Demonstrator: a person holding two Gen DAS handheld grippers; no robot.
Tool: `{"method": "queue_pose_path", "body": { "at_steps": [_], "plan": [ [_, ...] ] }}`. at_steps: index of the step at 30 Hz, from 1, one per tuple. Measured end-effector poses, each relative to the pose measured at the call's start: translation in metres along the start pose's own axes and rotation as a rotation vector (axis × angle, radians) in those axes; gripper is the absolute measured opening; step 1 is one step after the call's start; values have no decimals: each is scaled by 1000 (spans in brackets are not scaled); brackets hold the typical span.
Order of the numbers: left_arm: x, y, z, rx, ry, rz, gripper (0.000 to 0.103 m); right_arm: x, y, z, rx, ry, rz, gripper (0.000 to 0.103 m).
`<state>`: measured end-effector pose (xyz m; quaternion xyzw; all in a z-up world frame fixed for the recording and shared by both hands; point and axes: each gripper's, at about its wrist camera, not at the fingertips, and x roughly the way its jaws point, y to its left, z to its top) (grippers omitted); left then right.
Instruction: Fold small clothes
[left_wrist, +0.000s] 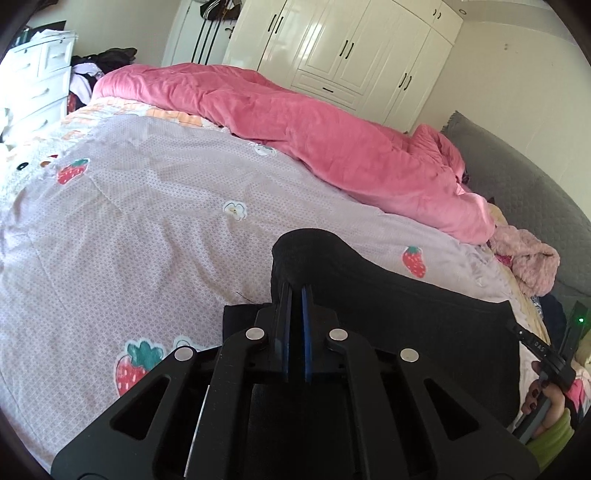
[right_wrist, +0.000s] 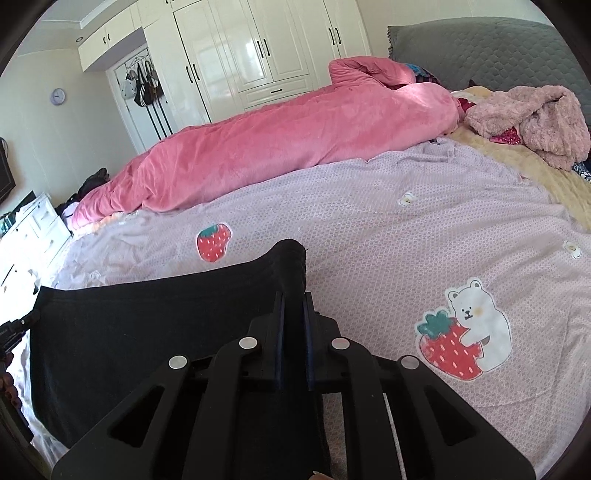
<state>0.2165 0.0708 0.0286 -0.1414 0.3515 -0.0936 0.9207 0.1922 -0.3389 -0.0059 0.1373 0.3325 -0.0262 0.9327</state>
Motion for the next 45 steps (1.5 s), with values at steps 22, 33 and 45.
{"method": "queue_pose_path", "body": {
  "at_steps": [22,33,45],
  "plan": [
    [37,25,-19,39,85,134,17,35,-2,-20,-4,118,-163,25],
    [-2,28,-13,1,11,130,33,-15,-10,-32,17,74,-100,48],
    [-55,15,-35,1,-38,133,54,-62,-12,-64,-18,93,-33,55]
  ]
}}
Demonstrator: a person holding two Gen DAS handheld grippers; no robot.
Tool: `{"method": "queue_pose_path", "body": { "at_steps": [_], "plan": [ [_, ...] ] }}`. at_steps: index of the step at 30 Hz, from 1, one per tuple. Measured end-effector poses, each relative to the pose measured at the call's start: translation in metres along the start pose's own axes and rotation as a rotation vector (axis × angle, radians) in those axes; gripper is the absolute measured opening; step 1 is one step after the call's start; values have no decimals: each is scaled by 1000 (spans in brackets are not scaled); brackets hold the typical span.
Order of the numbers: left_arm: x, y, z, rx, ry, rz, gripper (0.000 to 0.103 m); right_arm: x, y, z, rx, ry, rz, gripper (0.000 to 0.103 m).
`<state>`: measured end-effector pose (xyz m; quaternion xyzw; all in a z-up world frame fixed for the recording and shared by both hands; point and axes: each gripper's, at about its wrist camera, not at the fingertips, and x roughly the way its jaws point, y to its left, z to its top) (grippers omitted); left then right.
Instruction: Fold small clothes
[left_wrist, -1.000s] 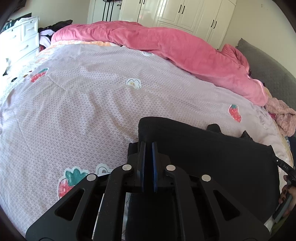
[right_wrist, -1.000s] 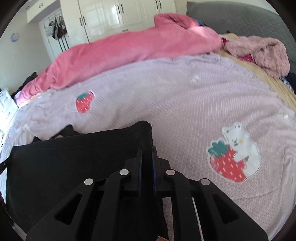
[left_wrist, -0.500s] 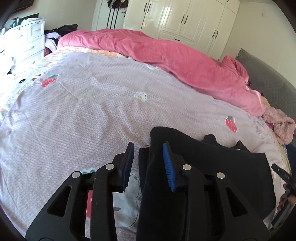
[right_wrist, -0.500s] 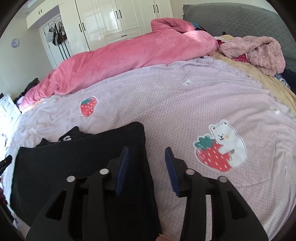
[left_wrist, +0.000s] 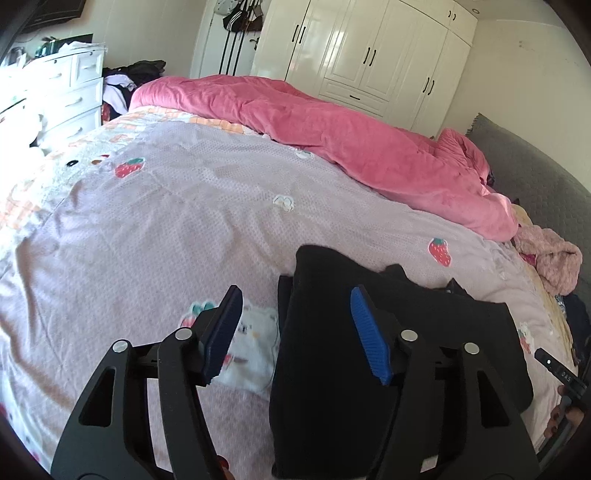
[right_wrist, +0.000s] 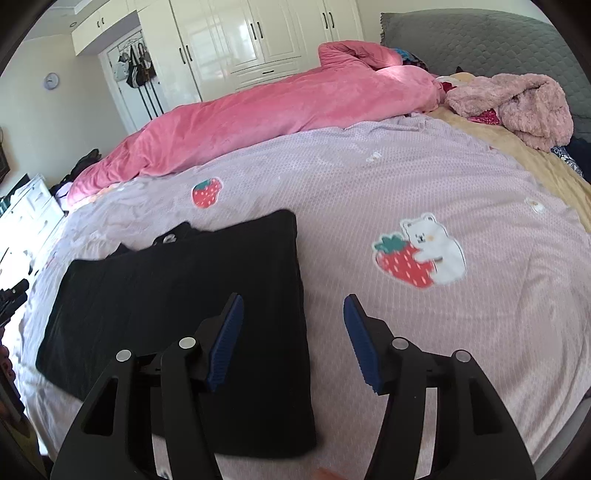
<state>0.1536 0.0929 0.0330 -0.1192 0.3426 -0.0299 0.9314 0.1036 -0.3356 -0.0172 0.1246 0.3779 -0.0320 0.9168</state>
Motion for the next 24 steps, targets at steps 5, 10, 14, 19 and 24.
{"method": "queue_pose_path", "body": {
  "at_steps": [5,10,14,19,24],
  "plan": [
    [-14,7,-25,-20,44,5,56,-7,0,-21,9,27,36,55],
    [-22,14,-44,-34,87,10,57,-9,4,-37,25,52,68,55],
    [-25,15,-54,-52,118,-15,57,-14,6,-41,33,46,76,55],
    [-24,16,-65,-70,151,-26,58,-19,0,-41,66,44,71,55],
    [-19,14,-71,-68,169,-28,58,-18,0,-43,66,54,75,55]
  ]
}}
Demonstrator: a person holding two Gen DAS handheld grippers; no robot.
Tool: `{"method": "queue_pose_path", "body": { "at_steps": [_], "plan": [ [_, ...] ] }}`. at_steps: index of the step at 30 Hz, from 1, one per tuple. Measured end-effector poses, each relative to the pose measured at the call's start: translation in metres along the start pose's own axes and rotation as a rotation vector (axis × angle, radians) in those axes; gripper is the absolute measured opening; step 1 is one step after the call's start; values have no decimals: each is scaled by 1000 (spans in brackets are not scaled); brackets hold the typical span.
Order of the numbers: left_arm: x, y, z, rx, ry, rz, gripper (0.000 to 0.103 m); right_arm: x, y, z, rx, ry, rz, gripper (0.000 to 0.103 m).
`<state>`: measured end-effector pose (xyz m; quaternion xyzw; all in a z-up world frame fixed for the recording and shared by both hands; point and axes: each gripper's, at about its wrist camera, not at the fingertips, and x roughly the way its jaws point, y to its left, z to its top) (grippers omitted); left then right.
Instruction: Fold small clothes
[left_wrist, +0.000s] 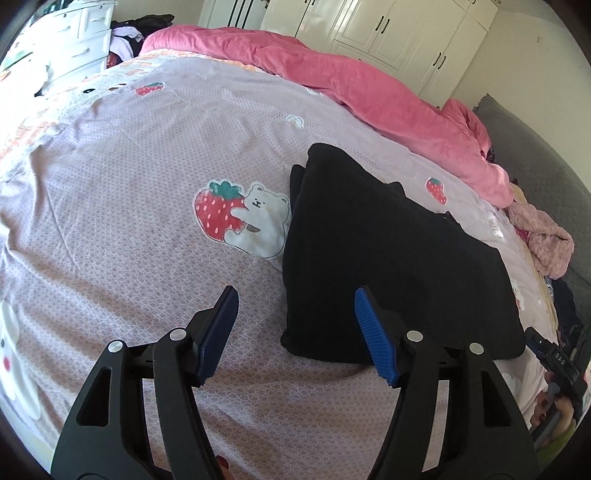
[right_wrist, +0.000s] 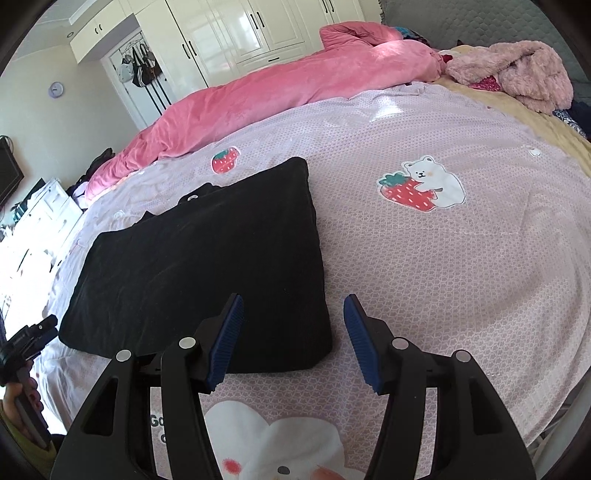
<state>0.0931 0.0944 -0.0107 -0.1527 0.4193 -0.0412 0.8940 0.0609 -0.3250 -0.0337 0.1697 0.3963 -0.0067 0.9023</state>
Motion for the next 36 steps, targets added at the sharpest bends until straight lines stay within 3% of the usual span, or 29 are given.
{"method": "queue_pose_path", "body": {
  "at_steps": [12,14,17,20,24,26,30,36],
  "plan": [
    [17,-11,0,33,28,-14,53,20,4,3,1,40,6,55],
    [20,-12,-1,28,39,-23,44,23,4,3,7,46,11,54],
    [25,-10,-2,12,57,-39,26,26,3,2,5,50,3,41],
    [26,-9,-3,5,63,-53,16,25,0,2,12,41,23,28],
    [24,-8,-4,2,56,-65,13,19,1,2,1,21,33,13],
    [19,-7,-4,-4,43,-76,11,13,6,2,-29,-3,16,11],
    [4,-6,-3,0,19,-97,11,-1,7,5,-51,-45,12,10],
    [11,0,-9,-10,64,-68,12,15,-1,-4,-38,28,-32,12]
  ]
}}
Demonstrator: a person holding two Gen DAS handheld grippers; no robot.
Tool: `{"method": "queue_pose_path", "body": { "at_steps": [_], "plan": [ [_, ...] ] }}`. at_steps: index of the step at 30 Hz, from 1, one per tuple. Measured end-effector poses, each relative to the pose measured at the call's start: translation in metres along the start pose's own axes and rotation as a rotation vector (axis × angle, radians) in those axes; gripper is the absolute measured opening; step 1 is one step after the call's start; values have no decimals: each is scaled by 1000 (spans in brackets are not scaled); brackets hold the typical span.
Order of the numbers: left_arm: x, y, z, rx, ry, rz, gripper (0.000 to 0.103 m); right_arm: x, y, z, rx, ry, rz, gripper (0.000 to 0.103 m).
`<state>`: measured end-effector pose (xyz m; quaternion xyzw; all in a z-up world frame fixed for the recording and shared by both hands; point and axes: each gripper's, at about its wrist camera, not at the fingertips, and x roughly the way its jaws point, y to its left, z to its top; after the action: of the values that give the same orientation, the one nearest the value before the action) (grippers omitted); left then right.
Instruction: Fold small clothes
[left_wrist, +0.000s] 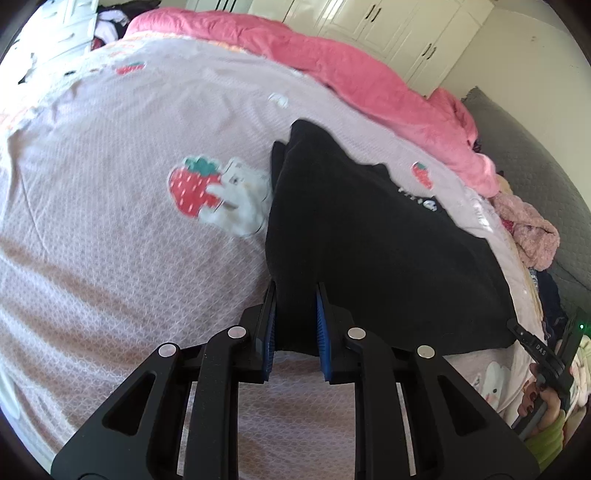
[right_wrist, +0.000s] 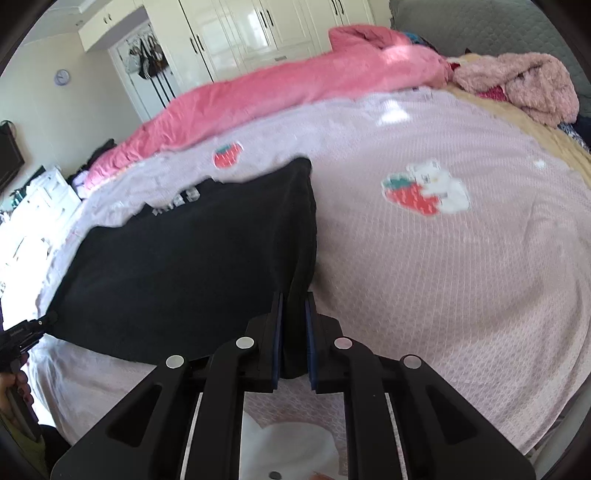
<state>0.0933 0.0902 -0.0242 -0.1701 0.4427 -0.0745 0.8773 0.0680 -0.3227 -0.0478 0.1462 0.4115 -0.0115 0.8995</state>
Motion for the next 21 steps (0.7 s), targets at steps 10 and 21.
{"method": "queue_pose_path", "body": {
  "at_steps": [10,21],
  "plan": [
    [3,-13,1,69,-6,64,17,-3,-4,-3,23,-2,-37,33],
    [-1,-11,1,65,-17,85,23,-11,-8,-4,56,6,-54,57]
  ]
}}
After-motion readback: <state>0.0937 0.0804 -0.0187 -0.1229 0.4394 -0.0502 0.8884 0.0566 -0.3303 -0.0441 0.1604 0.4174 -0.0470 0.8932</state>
